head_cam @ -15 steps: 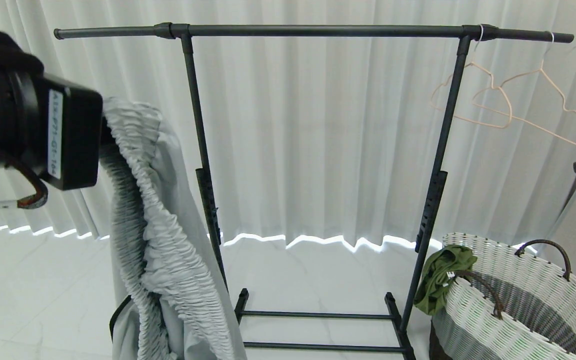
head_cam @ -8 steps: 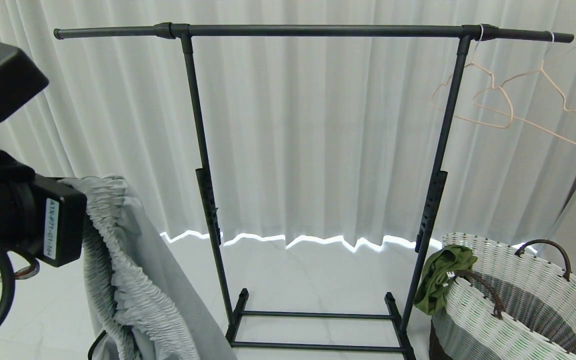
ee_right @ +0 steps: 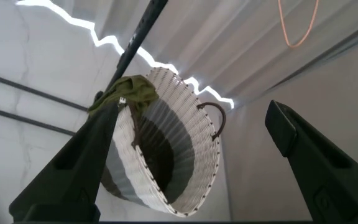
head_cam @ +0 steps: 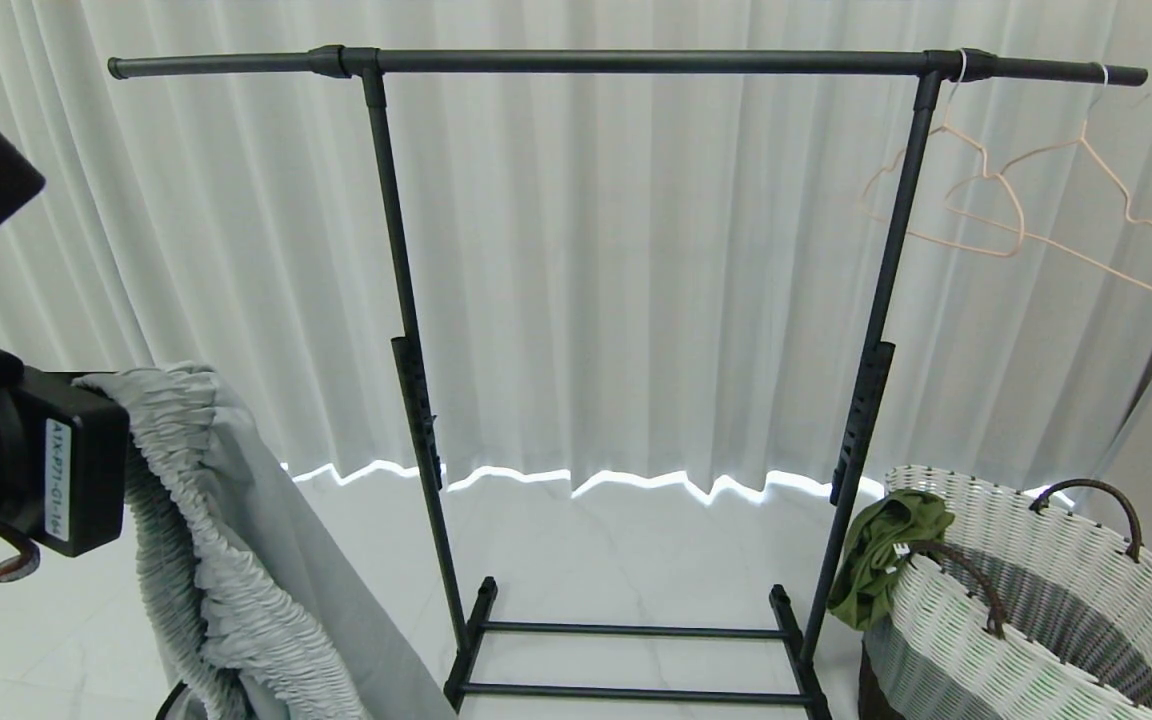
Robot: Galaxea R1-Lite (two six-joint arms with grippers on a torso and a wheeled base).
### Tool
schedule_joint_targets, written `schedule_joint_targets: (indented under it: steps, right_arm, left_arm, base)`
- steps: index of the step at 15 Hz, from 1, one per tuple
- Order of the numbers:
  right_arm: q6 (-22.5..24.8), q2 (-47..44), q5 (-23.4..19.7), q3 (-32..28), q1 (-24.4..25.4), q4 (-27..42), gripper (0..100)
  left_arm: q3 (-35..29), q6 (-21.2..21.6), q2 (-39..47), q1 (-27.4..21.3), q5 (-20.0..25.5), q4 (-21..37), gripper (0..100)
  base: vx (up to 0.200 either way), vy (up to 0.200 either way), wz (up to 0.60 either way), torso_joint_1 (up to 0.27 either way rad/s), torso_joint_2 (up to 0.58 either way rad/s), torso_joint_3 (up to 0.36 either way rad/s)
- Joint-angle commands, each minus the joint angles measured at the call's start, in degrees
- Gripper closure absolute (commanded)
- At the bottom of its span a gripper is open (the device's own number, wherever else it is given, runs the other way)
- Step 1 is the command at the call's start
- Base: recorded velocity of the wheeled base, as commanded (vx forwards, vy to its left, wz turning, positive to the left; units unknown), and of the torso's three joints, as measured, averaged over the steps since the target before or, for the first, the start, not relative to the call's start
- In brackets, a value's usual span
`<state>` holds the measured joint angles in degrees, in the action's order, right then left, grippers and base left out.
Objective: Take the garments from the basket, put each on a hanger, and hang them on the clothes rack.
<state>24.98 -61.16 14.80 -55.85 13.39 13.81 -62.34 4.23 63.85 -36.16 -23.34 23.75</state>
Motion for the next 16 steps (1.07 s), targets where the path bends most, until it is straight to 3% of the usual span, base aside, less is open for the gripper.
schedule_joint_targets:
  steps: [1,5,8,13,16]
  right_arm:
    - [0.1,1.0,-0.1,4.4,-0.4,-2.8,0]
    - [3.1,2.9,0.1,12.3,-0.5,-10.1,0]
    - [2.5,3.4,-0.2,17.8,-1.3,-17.0,0]
    - [-3.4,4.4,-0.5,18.6,-1.6,-17.3,0]
    - [-5.2,4.4,-0.5,18.8,-1.7,-17.3,0]
  left_arm:
    - [0.0,0.0,0.0,0.0,0.4,0.1,100]
    - [0.1,0.0,0.0,0.0,0.7,0.1,100]
    - [1.5,0.1,0.0,0.9,0.5,0.0,100]
    - [1.9,2.4,-0.5,1.2,0.5,-0.2,100]
    - [0.2,4.1,0.0,1.2,0.6,-4.4,100]
  base:
    - [0.0,0.0,0.0,0.0,0.0,0.0]
    - [0.0,0.0,0.0,0.0,0.0,0.0]
    - [0.0,0.0,0.0,0.0,0.0,0.0]
    - [0.0,0.0,0.0,0.031,-0.14,-0.14]
    - [0.0,0.0,0.0,0.173,-0.5,-0.287]
